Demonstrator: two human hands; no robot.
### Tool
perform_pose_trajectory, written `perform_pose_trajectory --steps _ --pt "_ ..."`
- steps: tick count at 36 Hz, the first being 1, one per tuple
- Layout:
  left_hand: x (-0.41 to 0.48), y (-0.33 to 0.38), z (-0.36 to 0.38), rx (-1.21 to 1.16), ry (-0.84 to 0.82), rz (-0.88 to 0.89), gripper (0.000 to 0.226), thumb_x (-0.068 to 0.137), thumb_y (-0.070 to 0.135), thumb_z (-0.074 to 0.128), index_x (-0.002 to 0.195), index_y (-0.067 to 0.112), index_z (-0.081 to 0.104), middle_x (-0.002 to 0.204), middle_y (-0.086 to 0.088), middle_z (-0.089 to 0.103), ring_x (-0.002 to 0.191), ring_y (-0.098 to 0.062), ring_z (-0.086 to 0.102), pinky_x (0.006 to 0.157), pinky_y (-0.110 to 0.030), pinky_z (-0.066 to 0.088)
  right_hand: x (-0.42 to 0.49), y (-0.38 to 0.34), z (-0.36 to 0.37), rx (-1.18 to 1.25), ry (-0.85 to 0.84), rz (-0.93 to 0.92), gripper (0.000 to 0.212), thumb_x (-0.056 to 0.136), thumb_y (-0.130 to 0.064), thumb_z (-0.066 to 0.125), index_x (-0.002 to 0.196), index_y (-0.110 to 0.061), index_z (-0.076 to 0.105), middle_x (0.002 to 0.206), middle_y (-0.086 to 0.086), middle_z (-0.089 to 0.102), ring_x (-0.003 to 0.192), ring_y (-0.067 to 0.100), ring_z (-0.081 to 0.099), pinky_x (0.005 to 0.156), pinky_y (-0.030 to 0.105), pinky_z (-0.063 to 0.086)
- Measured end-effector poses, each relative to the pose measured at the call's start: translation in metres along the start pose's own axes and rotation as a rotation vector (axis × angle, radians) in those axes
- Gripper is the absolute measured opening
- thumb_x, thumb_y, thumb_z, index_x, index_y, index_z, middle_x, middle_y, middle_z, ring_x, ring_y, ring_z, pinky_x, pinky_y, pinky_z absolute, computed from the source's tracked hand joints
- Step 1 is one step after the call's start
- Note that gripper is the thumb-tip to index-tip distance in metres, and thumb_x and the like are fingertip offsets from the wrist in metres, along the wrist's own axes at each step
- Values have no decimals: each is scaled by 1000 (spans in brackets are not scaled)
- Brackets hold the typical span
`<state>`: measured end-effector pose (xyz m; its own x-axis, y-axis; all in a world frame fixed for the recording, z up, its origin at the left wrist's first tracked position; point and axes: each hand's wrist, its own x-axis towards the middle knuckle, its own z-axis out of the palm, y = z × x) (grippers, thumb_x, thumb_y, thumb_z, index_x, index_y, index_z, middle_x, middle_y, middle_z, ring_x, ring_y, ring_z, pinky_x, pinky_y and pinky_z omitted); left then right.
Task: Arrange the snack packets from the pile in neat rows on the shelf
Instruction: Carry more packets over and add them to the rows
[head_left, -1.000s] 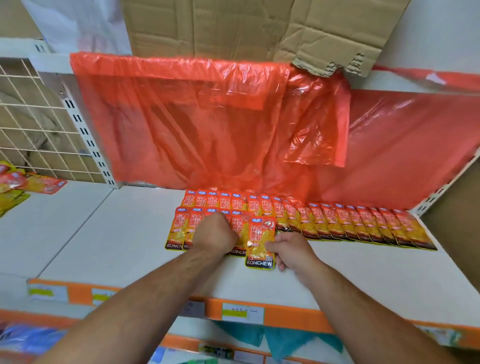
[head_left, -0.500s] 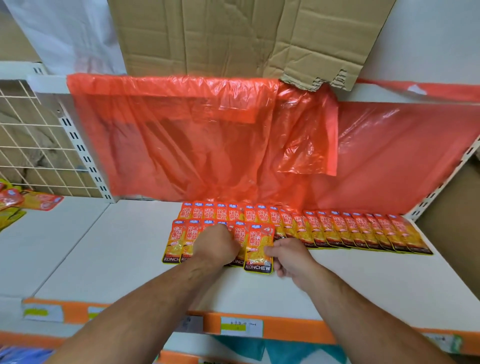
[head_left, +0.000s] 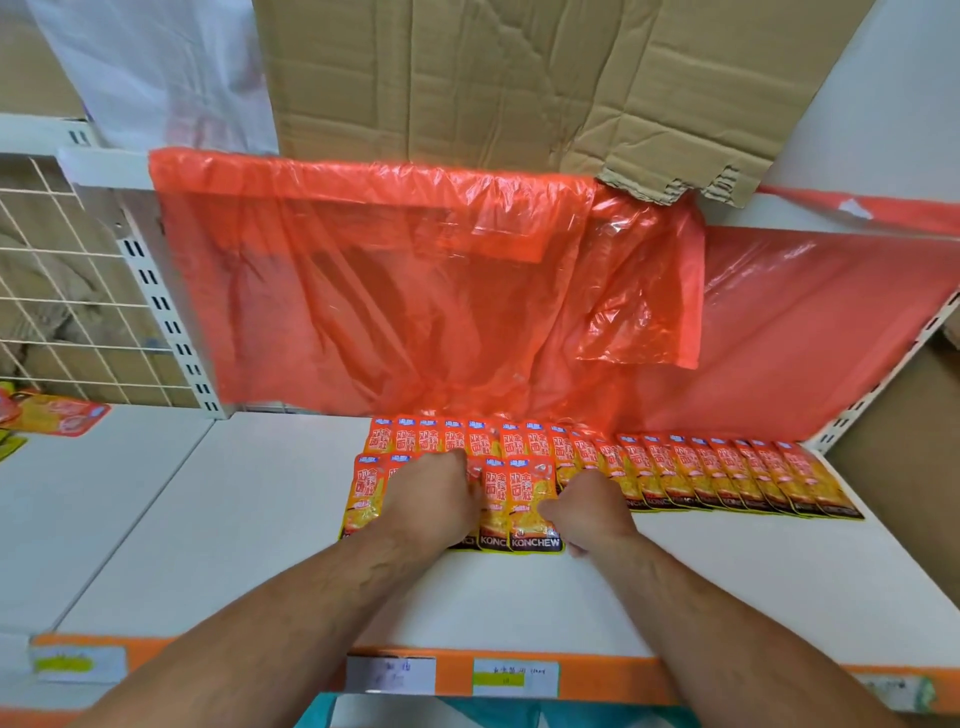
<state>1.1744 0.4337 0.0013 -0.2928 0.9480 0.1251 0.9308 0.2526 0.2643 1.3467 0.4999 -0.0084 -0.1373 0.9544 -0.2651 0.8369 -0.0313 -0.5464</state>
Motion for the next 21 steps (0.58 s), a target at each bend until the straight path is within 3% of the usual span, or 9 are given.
perform_pose_trajectory --steps 5,11,16,18,21 --pt "1 -9 -1 11 9 78 23 93 43 48 85 21 46 93 -5 67 84 -28 64 66 -33 46 -1 -6 5 -132 107 -3 32 77 -20 65 54 -14 44 53 -1 48 52 20 49 41 21 28" --pt "1 -23 2 63 19 186 33 93 43 45 111 19 59 107 -4 61 102 -25 56 77 -33 46 -7 -14 10 -330 216 5 11 77 -25 58 73 -18 51 78 0 63 73 28 59 58 26 39" --pt "5 -42 3 130 -13 276 46 88 48 45 126 26 53 124 2 58 115 -22 47 92 -37 41 -20 -18 17 -358 292 -100 14 84 -30 56 90 -19 62 96 3 68 91 27 63 61 29 40" --pt "4 -50 2 105 -22 294 51 88 49 44 135 28 47 136 4 52 125 -21 42 100 -40 37 -27 -23 22 -375 309 -189 25 87 -36 57 102 -19 66 106 3 66 102 25 58 71 31 45" --pt "2 -63 3 85 -61 301 60 89 51 41 146 31 36 150 4 41 139 -22 32 111 -43 28 -38 -33 32 -436 233 -278 47 91 -45 56 130 -20 59 134 1 57 126 24 45 103 33 40"
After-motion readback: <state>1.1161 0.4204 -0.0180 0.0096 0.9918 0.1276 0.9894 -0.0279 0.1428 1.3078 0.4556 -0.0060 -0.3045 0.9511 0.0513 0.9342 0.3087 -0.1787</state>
